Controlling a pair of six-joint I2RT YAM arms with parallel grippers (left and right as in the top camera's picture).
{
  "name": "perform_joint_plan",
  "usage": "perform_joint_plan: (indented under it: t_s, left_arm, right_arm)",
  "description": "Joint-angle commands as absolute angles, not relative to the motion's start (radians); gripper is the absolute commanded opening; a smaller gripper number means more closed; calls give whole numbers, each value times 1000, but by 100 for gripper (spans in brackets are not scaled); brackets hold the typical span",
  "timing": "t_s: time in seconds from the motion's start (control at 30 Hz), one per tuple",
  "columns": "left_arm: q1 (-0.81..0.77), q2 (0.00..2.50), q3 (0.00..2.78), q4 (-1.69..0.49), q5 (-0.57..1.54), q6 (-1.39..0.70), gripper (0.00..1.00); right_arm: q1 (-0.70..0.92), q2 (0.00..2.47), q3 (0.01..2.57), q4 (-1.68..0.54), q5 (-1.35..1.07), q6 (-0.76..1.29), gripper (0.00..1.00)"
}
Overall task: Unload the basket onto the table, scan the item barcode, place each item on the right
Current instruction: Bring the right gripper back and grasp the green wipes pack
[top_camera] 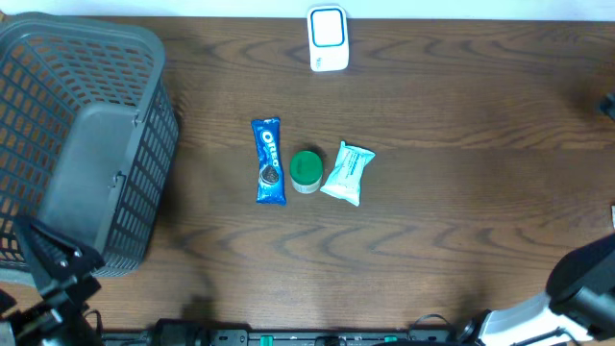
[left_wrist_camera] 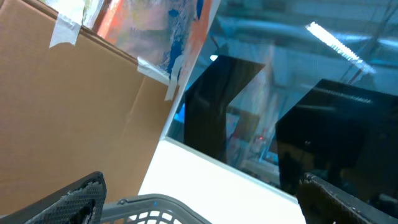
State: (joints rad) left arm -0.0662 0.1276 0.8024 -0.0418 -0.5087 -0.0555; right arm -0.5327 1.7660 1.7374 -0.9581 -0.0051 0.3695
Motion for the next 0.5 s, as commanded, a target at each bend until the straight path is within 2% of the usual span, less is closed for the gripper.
perform_joint_plan:
  t_s: [0.0,0.03,0.1,0.3,0.47]
  left_arm:
    - [-61,40,752,-1,-471,-54,98]
    - [-61,10,733,15,-471,-54,98]
    - [-61,4,723,33,-482,-48,98]
    - [-61,3,720,36,-482,-46,98]
    - [-61,3,720,37,-482,-46,98]
  right_arm:
    - [-426,1772,1729,-988,-515,326,99]
    - [-364,1778,1707,-989,-611,304,99]
    - [-276,1789,1671,-999,-646,307,99]
    - [11,1862,1534,-979,-644,373,99]
    - [167,1924,1443,-872,-595,445,99]
